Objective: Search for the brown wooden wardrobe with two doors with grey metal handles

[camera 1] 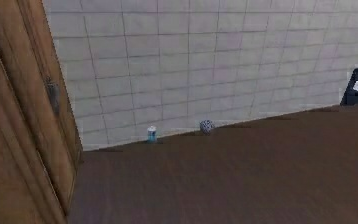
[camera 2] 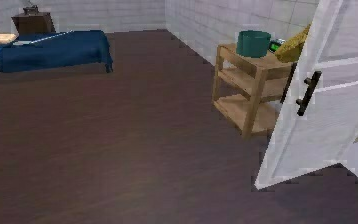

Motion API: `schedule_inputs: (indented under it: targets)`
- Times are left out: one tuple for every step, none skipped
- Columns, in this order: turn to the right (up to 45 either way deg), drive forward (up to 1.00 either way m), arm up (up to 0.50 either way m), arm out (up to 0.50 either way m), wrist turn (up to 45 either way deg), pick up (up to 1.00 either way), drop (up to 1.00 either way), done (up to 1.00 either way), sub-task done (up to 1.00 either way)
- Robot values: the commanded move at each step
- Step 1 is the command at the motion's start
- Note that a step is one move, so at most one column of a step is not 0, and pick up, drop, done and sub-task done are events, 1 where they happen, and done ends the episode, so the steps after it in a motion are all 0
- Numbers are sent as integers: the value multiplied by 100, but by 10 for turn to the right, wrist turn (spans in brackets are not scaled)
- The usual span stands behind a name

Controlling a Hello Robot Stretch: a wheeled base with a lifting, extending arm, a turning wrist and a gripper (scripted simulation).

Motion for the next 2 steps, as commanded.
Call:
schedule_inputs:
  targets:
    - [0, 50, 0, 0, 0, 0, 0, 0, 0]
    - [-450, 0, 0, 0, 0, 0, 0, 0, 0]
